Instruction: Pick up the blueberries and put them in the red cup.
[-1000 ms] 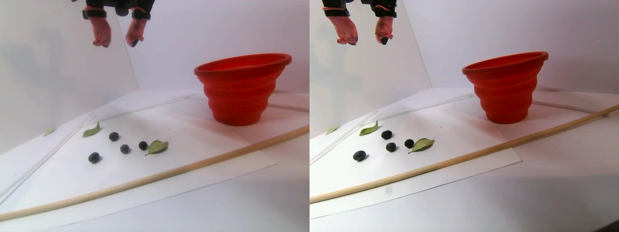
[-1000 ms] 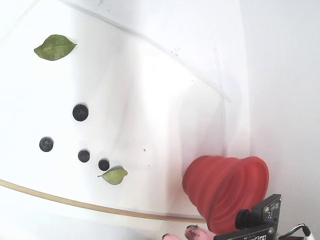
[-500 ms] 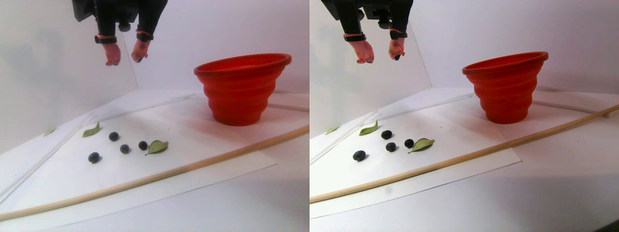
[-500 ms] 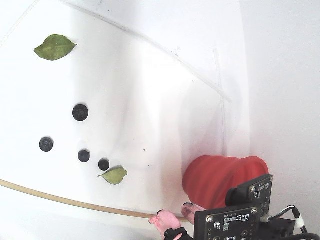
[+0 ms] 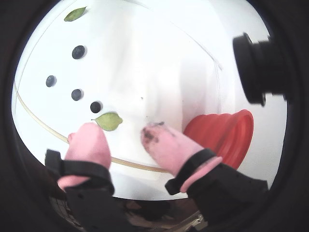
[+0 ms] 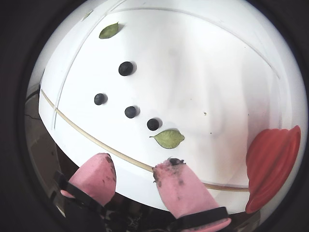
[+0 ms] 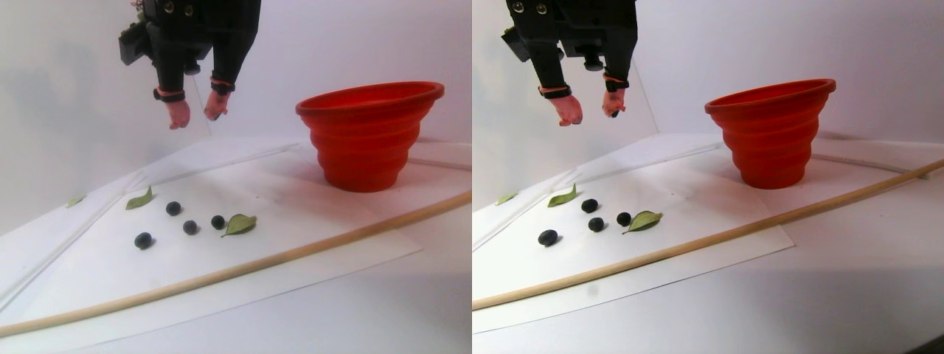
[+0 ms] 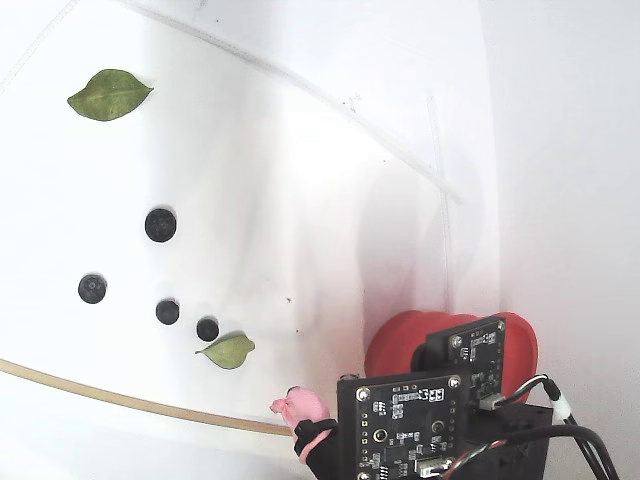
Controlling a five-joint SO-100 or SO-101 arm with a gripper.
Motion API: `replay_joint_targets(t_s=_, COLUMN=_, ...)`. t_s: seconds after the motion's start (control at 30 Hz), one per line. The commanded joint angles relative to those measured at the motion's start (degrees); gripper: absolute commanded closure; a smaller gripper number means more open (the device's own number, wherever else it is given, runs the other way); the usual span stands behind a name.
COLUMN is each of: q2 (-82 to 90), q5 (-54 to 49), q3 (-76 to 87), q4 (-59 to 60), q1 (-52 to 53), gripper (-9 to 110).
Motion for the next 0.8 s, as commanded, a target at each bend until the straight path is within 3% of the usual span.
replay_joint_targets(t_s=0.0, q2=-2.20, q5=-1.49, q3=0.09, q4=-3.60, q1=-0.53, gripper=86)
replay_joint_targets(t_s=0.77, q2=-23.12, q5=-9.40, q3=-0.35, q4=-23.12, q1=0.88, gripper=86)
